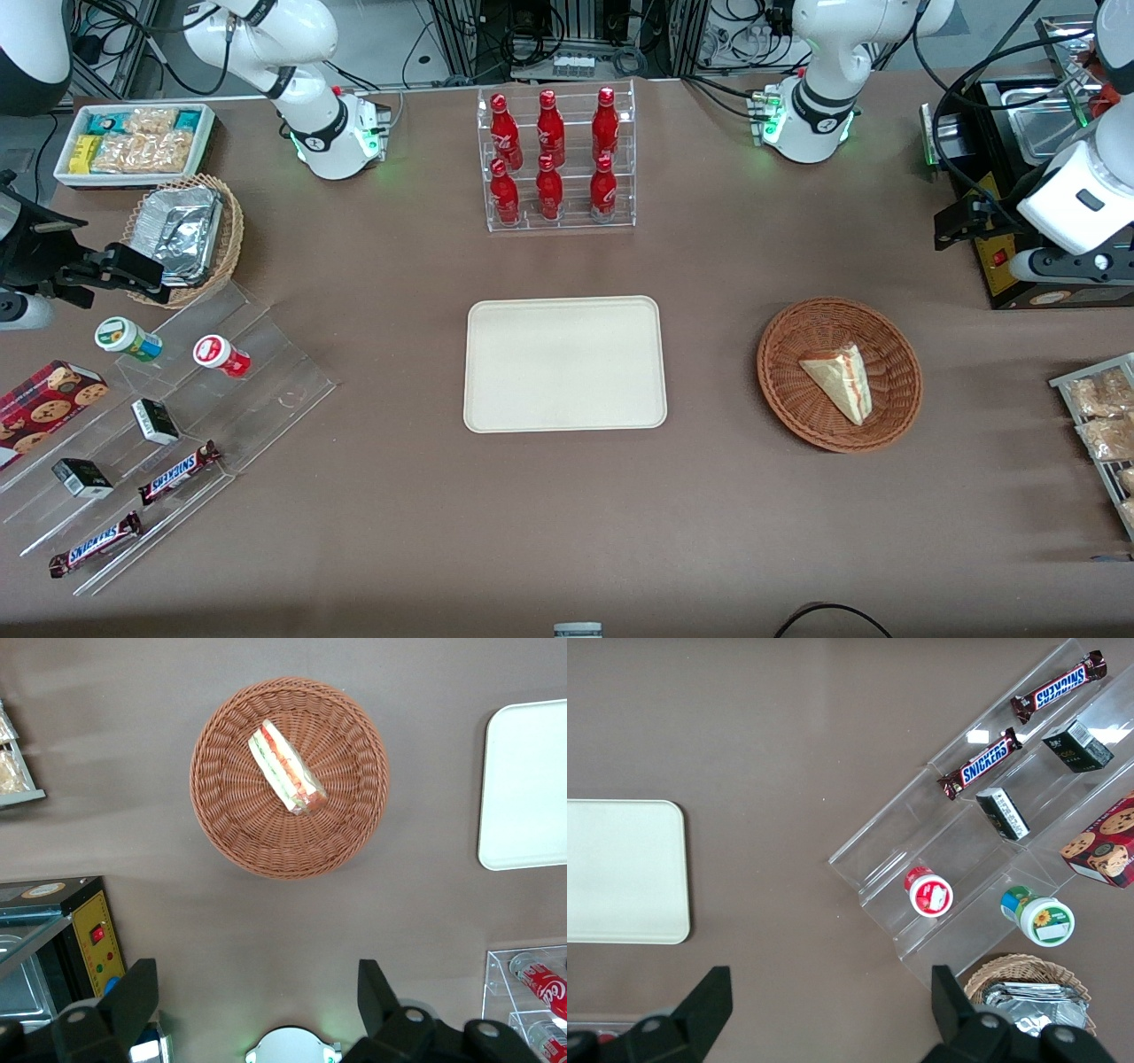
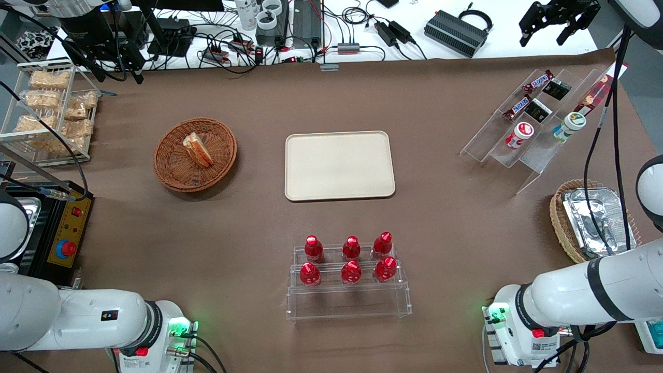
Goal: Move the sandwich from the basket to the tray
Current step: 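Move the left gripper from rest toward the sandwich in the wicker basket, then lower the open left gripper around the wrapped sandwich and close it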
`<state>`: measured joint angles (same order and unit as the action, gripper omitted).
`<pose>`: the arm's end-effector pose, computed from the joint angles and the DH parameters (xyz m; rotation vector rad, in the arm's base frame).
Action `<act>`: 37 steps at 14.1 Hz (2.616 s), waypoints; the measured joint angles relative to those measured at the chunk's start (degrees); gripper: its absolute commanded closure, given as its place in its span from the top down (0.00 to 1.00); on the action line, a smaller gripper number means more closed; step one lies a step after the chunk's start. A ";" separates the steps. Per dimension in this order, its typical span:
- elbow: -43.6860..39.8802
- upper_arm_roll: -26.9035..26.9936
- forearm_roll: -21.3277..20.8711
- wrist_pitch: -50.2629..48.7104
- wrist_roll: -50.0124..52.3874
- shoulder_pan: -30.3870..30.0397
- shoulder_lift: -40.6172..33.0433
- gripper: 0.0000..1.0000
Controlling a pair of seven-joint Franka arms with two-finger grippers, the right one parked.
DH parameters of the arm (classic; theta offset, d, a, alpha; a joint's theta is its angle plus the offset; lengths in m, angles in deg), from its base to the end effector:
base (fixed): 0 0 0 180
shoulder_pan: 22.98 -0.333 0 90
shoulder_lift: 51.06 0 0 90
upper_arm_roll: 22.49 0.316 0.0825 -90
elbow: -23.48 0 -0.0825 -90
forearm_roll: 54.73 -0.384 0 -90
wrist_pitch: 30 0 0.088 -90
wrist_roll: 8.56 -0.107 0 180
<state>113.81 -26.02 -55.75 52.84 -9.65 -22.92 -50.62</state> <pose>0.5415 -0.0318 0.6076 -3.1113 0.1256 0.2152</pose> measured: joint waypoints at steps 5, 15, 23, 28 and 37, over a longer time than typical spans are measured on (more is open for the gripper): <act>0.05 0.08 -0.02 0.13 1.52 -0.02 0.90 1.00; 20.25 0.02 -0.80 32.16 33.57 -0.10 6.52 1.00; 36.29 -0.61 -0.80 55.27 44.84 1.69 9.22 1.00; 36.37 -0.62 -3.48 58.19 46.60 2.69 12.76 0.42; 34.16 -0.60 -5.14 56.13 48.07 2.69 13.04 0.00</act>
<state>147.98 -26.63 -60.89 108.97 38.41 -20.23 -37.58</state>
